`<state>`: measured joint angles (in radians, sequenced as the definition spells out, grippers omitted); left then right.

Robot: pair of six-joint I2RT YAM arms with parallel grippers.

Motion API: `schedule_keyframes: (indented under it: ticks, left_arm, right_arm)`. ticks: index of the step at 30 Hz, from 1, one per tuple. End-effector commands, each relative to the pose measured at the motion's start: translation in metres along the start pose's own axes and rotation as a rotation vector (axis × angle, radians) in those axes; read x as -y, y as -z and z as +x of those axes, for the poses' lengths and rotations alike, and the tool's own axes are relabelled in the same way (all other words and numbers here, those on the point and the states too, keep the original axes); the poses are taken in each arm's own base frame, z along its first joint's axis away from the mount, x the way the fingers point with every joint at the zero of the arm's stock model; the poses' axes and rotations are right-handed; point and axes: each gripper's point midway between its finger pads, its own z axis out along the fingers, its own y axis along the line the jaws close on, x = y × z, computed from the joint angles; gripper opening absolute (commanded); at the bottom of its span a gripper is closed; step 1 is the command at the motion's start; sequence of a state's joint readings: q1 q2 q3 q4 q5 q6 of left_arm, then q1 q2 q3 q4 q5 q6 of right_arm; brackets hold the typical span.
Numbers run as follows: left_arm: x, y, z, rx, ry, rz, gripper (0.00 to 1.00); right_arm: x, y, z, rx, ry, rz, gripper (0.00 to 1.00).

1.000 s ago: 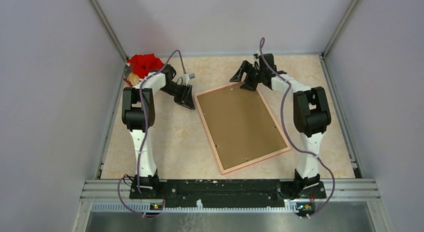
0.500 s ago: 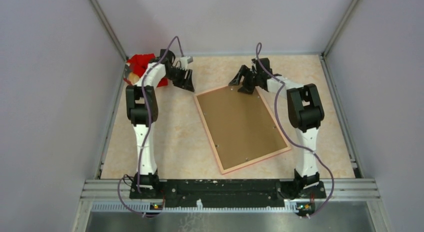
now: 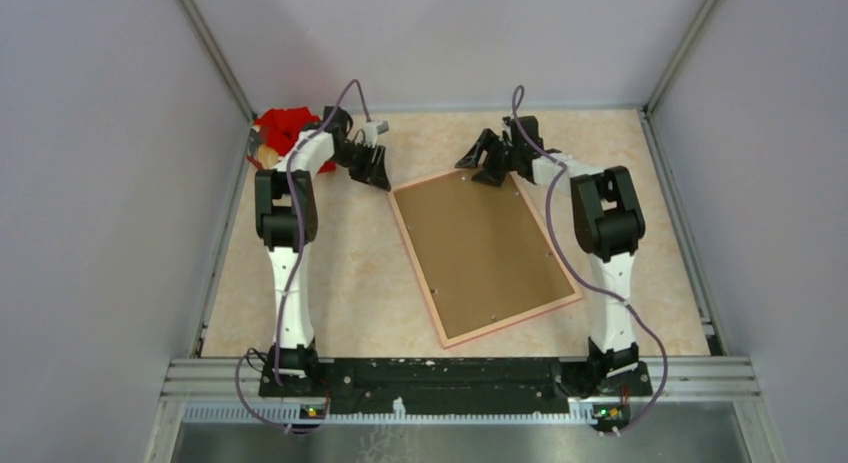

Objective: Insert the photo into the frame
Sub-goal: Install the photo frame at the center of the board.

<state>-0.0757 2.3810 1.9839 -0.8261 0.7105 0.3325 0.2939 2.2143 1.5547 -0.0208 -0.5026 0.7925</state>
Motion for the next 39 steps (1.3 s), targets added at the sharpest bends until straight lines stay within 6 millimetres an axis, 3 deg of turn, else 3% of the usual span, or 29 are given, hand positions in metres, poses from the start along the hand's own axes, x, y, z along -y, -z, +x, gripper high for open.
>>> schedule_keyframes:
  ticks: [1,22,39]
  left_arm:
    - [0.012,0.001,0.007,-0.018,-0.006,0.021,0.47]
    - [0.012,0.002,0.012,-0.029,-0.012,0.002,0.45]
    - [0.016,0.007,0.016,-0.036,-0.025,0.0,0.45]
  right_arm:
    - [0.0,-0.013,0.009,-0.024,-0.013,-0.01,0.67]
    - [-0.016,-0.02,0.016,-0.033,-0.059,-0.072,0.66]
    - [-0.01,-0.025,0.005,0.026,-0.064,-0.035,0.66]
